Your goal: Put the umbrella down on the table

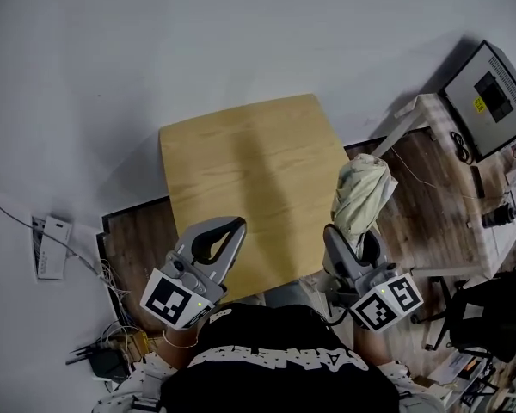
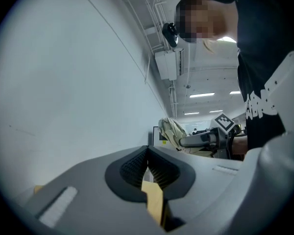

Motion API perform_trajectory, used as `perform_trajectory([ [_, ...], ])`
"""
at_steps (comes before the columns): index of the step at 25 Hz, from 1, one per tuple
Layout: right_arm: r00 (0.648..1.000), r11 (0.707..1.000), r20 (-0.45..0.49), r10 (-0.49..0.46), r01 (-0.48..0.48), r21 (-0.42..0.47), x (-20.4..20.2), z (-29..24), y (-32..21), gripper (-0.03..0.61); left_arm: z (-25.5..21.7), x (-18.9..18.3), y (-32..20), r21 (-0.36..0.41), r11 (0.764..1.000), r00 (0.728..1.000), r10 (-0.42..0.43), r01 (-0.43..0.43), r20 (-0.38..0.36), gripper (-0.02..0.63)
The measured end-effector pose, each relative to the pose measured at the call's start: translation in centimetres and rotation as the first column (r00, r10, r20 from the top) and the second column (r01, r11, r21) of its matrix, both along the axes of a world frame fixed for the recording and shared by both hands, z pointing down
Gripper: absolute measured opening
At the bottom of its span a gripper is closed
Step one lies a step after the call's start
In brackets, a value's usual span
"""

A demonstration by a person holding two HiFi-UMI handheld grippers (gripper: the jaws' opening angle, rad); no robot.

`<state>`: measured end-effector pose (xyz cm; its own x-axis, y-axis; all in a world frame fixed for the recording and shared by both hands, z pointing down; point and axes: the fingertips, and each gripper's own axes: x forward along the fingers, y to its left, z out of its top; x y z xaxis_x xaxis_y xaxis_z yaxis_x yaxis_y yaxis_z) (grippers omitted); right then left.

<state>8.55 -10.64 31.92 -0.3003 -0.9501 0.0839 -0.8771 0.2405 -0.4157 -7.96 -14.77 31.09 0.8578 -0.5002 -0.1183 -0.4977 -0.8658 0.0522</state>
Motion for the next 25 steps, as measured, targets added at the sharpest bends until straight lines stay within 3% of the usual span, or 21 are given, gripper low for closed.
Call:
perform_trajectory([
  [14, 0.995, 0.988, 0.011, -0.101, 0.101, -0.114, 2.6, 4.2, -7.3, 0.268, 2.1, 2.4, -5.7, -0.053, 0.992, 0.993, -0.114, 0.115, 0.036, -0.003],
  [25, 0.987, 0.968, 0.019, -0.158, 0.159, -0.193, 2.9, 8.0, -11.4, 0.268, 4.5, 3.1, -8.0, -0.113, 0.981, 0.982, -0.142, 0.156, 0.123, -0.002],
])
